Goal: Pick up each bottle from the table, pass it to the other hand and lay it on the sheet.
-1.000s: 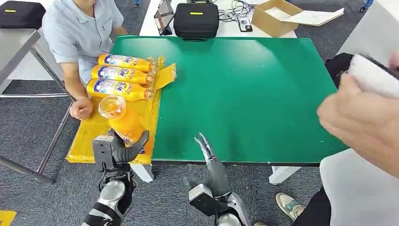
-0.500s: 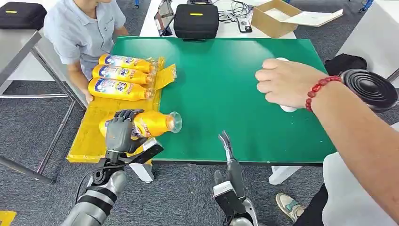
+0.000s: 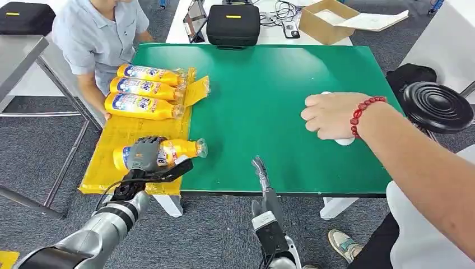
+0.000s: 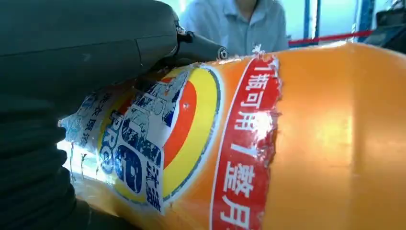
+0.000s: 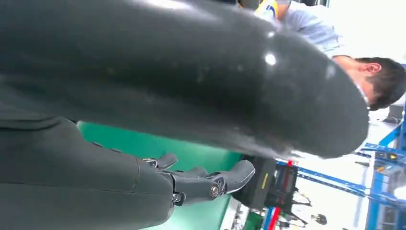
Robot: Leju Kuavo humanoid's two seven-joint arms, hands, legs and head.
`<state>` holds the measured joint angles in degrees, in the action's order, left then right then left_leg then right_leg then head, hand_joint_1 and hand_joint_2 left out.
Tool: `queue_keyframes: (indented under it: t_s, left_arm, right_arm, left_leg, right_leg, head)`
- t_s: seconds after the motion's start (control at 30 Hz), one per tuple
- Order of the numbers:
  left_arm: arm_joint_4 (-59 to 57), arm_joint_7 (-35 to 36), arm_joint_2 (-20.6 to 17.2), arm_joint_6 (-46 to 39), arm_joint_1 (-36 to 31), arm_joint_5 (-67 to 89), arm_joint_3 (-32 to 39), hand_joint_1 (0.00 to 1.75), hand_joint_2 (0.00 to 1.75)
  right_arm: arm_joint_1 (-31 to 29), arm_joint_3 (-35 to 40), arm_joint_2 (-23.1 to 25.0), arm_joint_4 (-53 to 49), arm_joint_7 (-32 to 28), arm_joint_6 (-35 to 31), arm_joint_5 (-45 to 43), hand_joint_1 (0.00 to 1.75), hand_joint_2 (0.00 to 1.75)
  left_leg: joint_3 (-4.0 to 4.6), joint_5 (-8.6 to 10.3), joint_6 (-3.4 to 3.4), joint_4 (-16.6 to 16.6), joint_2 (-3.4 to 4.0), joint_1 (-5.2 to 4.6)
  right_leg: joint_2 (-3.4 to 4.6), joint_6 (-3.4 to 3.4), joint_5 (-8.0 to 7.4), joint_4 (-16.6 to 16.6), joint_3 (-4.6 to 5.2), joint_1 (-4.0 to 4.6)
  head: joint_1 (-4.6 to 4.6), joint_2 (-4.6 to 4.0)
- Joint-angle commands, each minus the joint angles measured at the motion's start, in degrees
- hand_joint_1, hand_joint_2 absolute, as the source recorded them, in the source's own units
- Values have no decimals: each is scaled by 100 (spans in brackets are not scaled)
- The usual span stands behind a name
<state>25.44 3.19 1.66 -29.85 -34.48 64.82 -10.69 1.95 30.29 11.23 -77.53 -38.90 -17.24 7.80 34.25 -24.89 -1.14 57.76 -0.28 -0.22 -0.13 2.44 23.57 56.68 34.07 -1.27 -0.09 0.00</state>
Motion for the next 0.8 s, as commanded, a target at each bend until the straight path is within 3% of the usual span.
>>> queue_keyframes:
  t_s: [0.03, 0.07, 0.1, 0.13, 0.3, 0.6, 0.8]
  left_arm:
    - [-925, 89, -61, 550, -197, -24, 213, 175, 175]
    - [-911, -6, -32, 671, -176, -21, 193, 168, 175]
    - [-913, -67, -12, 815, -174, -58, 212, 17, 175]
    - [-865, -288, 36, 1013, -155, -146, 245, 0, 175]
    - [-267, -1654, 282, 2171, 124, -1239, 617, 0, 175]
    - [587, -2559, 189, 3470, 491, -2489, 588, 0, 175]
    - [1022, -2696, 190, 3140, 703, -3225, 666, 0, 175]
  right_arm:
    - [-238, -21, -15, 416, 53, 33, -129, 0, 0]
    - [-257, -27, -26, 472, 53, 31, -112, 0, 0]
    - [-265, -36, -28, 493, 54, 35, -113, 0, 0]
    - [-277, -64, -29, 520, 52, 44, -117, 0, 0]
    - [-266, -181, -17, 549, 18, 103, -27, 0, 0]
    - [-264, -189, -47, 653, -49, 225, 27, 0, 0]
    - [-213, -206, -28, 686, -102, 212, 10, 0, 0]
  left_leg:
    - [-30, -2, 9, -10, 18, 6]
    - [-39, -3, 12, -10, 26, 9]
    - [-44, -4, 11, -10, 27, 7]
    - [-48, -2, 9, -12, 20, 4]
    - [-65, 0, 12, -17, 17, 7]
    - [-74, 2, 11, -15, -7, 10]
    - [-75, 1, 17, -19, 0, 8]
  right_leg:
    - [18, -12, -5, -9, -25, 7]
    - [25, -16, -7, -11, -30, 12]
    - [23, -15, -6, -10, -32, 11]
    - [16, -12, -5, -9, -35, 10]
    - [12, -12, -5, -17, -52, 13]
    - [1, -14, -3, -21, -79, 10]
    - [6, -21, -4, -22, -76, 8]
  head:
    - [-2, 0]
    - [-2, 0]
    - [-2, 0]
    - [0, 0]
    - [-2, 0]
    - [-2, 0]
    - [0, 0]
